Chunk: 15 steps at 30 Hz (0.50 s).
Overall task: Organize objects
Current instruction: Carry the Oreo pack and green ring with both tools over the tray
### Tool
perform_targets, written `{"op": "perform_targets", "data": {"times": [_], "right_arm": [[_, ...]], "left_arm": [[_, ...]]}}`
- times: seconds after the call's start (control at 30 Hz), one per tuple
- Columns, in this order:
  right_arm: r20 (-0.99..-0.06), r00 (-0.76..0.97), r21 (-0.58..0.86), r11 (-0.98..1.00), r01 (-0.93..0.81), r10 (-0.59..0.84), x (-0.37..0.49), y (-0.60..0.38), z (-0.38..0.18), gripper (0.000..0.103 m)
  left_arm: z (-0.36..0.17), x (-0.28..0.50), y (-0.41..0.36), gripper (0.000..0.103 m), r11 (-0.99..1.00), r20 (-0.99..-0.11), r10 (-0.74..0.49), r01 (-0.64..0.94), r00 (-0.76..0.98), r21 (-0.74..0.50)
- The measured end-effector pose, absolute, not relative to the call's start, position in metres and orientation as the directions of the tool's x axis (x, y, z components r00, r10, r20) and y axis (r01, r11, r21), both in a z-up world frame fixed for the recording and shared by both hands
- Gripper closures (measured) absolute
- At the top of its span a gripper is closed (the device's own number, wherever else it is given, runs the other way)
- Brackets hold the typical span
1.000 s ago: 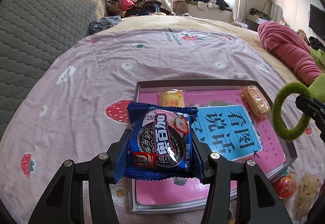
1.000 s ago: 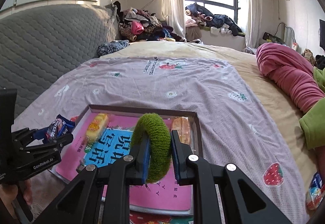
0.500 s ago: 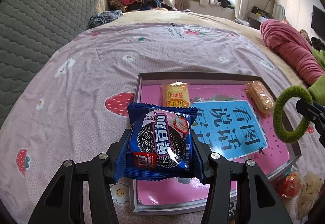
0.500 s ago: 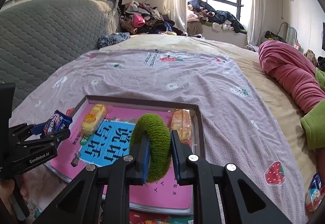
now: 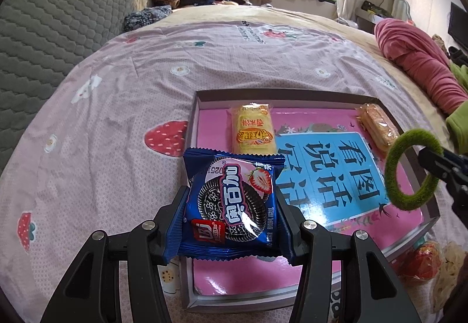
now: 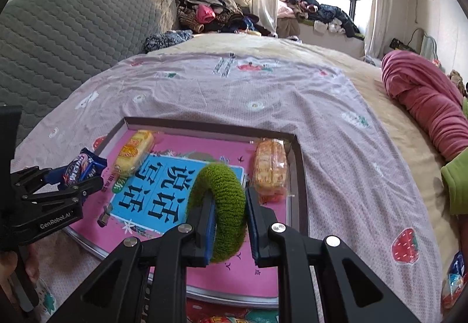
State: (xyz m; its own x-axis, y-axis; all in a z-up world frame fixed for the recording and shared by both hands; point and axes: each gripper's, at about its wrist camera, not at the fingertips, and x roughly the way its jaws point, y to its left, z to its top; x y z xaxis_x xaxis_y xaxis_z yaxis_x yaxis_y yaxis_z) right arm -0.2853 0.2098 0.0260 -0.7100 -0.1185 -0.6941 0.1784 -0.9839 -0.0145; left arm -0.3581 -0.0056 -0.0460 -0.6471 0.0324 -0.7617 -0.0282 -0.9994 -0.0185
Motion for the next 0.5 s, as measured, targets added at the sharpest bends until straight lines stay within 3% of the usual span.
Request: {"op": "perform_targets", "data": {"times": [0.5], "right_arm": [[-0.75,-0.661,-0.062,-0.991,0.119,-0.033,-0.299,0.218,0.0,0.083]], "left_arm": [[-0.066,-0.366,0.004,0.048,-0.999,-0.795,0.037,-0.05,-0.606,-0.008]]}}
